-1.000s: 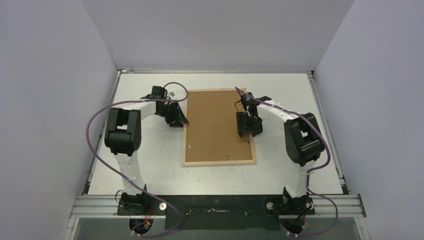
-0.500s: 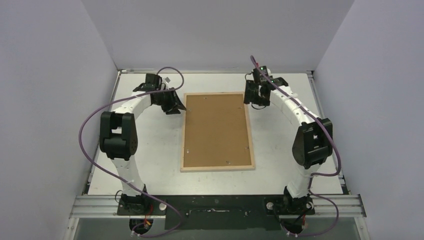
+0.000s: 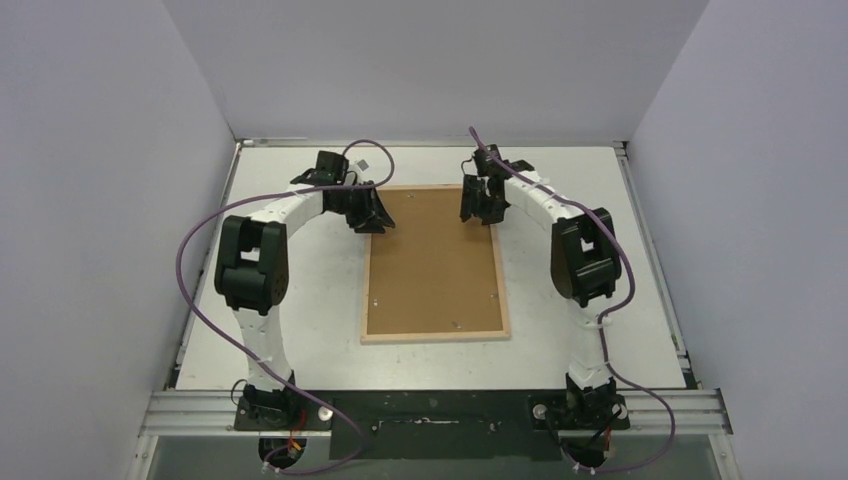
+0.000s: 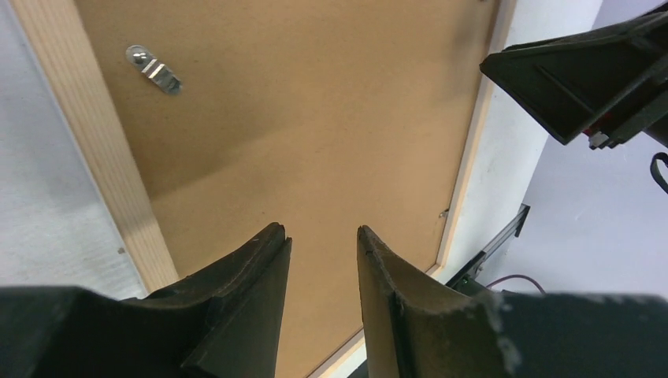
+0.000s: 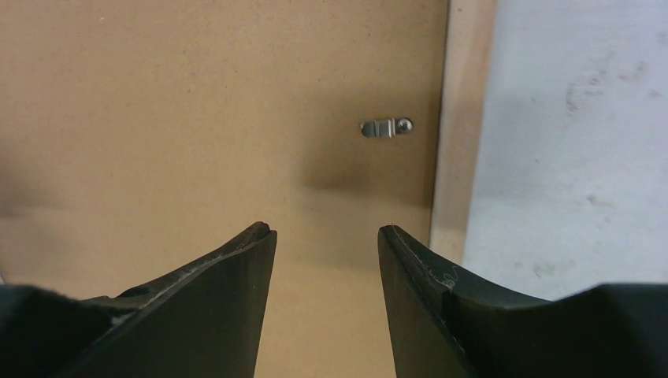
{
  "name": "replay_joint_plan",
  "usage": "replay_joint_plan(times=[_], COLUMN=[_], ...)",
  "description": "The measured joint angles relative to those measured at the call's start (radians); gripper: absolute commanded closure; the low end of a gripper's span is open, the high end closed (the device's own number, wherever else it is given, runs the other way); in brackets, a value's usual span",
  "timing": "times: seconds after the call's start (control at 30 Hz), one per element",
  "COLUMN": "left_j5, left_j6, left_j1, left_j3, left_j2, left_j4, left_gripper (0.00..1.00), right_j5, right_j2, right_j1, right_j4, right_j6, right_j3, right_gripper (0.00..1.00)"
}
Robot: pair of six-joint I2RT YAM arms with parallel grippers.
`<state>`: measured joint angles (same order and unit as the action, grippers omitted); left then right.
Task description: Put the photo into the frame
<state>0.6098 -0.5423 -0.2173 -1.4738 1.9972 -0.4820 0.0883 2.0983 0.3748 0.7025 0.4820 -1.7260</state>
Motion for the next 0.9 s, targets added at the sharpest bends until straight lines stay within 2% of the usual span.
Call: replay_joint_plan(times=[0.17, 0.9], left_j5=[-0.011, -0.138], left_j6=[0.008, 0.119], left_j1=[0.007, -0.013], left_j3=[0.005, 0.028], left_j2=[0.031, 0.066], left_j4=[-0.008, -0.113], left_gripper=[0.66, 0.69], right_j5=[0.026, 0.009], right_j2=[0.089, 0.14], right_j1=[0.006, 0.006], right_j4=[-0.005, -0.056], right_j6=[0.011, -0.002], right_j3=[-0.039, -0.09], right_gripper=[0.5, 0.53])
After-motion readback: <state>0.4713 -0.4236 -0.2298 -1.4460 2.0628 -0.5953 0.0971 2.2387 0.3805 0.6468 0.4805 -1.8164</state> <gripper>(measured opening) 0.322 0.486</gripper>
